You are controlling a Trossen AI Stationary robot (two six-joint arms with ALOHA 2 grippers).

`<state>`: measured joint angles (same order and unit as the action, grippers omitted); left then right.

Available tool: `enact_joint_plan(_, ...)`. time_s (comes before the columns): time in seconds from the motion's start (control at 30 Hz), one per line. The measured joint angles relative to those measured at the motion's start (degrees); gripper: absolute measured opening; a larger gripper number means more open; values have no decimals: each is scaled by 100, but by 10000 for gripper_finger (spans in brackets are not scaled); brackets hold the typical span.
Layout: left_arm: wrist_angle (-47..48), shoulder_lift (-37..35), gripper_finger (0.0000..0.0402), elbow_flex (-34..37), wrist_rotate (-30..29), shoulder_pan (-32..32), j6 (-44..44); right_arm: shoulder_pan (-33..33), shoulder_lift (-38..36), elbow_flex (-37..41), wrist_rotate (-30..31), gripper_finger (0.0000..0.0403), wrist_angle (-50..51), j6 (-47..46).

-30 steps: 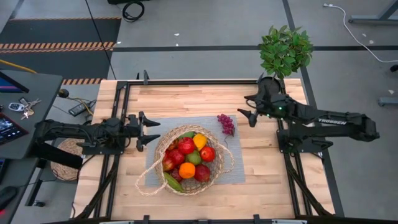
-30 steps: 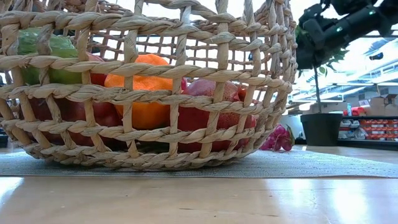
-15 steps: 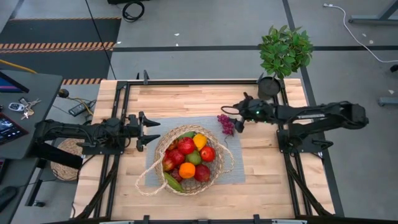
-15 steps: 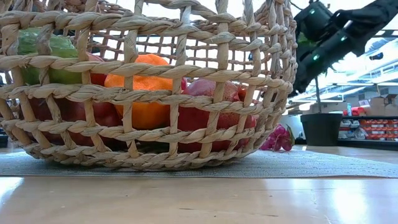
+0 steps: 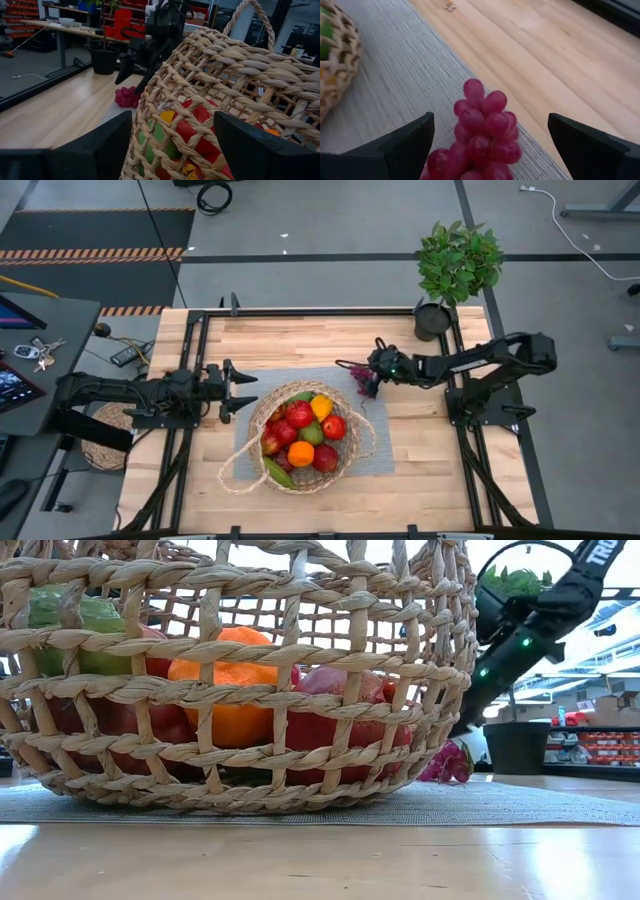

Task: Build produce basket
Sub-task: Put the purple grapes into the brown basket

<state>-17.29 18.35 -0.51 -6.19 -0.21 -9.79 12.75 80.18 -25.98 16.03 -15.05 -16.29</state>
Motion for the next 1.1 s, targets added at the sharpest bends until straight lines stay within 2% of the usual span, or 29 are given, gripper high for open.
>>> enact_joint_plan(0.2,1,0,286,0,1,0,-3,0,464,0,-48,378,-300,-177)
enact_joint_plan(0.43,1,2,286,0,0,0,1,3,796,-11,-63,329,-394,-195)
enact_joint_plan(0.87,-1,0,286,2,1,0,-1,22,726,1,-63,202,-455,180)
enact_joint_plan(1.1,0,1,286,2,1,0,1,24,447,4,-63,172,-629,301)
